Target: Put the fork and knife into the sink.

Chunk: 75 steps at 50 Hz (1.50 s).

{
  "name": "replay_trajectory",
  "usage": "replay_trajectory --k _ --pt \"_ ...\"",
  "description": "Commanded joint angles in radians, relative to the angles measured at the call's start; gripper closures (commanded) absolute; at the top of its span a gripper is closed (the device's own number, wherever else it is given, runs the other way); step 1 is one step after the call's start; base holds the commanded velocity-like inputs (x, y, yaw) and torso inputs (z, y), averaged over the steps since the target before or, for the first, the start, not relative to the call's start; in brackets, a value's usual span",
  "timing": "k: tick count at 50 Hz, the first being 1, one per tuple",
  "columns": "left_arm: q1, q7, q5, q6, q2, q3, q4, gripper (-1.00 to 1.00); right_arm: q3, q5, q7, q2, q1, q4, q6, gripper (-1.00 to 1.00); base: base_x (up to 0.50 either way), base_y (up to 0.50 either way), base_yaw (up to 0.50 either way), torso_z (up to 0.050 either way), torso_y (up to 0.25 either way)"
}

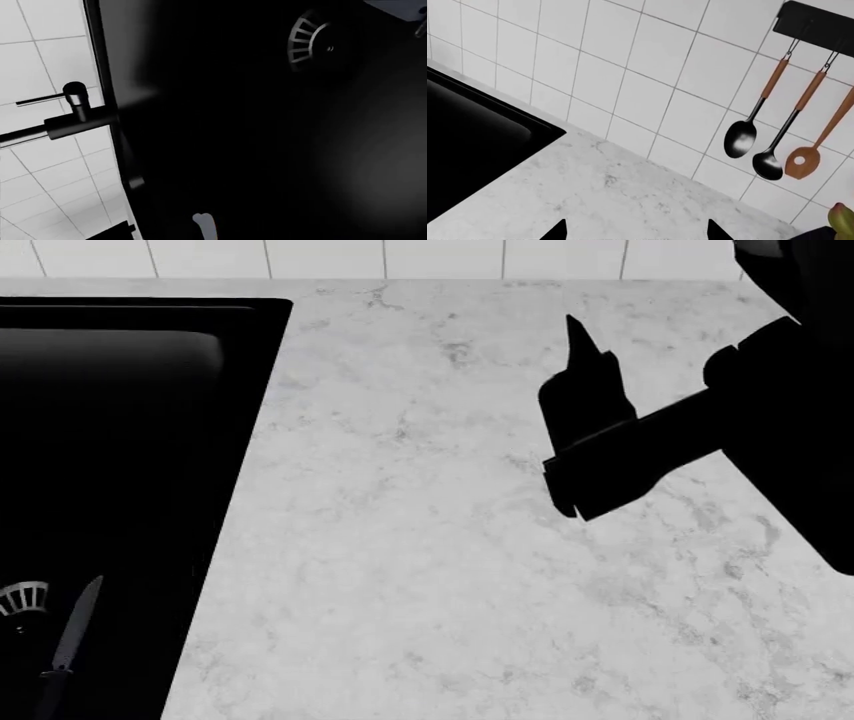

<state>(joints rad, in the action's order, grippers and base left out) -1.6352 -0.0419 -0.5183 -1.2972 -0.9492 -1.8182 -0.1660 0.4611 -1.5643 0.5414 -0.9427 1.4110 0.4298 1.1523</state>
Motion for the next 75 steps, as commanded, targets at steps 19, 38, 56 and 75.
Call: replay_trajectory --k 19,38,56,75 --pt "0.070 0.063 0.014 0.025 0.047 -0.040 0.041 1.00 -0.021 -0.007 -0.010 0.000 0.000 0.014 0.008 -1.00 0.00 0.00 0.00 0.000 -0.001" --pt "0.053 0.063 0.017 0.019 0.029 -0.044 0.008 -1.00 -0.016 -0.004 -0.012 -0.004 -0.003 0.014 -0.002 -1.00 0.00 0.00 0.00 0.000 0.000" --pt "-0.263 0.193 -0.098 -0.224 -0.145 -0.008 -0.445 -1.00 -0.012 -0.002 -0.015 -0.009 -0.005 0.012 -0.009 -1.00 0.00 0.00 0.00 0.000 0.001" --pt "-0.673 -0.201 -0.776 -0.210 -0.308 0.181 -0.670 -1.00 -0.021 -0.023 -0.005 -0.034 -0.017 0.031 -0.022 -1.00 0.00 0.00 0.00 0.000 0.000"
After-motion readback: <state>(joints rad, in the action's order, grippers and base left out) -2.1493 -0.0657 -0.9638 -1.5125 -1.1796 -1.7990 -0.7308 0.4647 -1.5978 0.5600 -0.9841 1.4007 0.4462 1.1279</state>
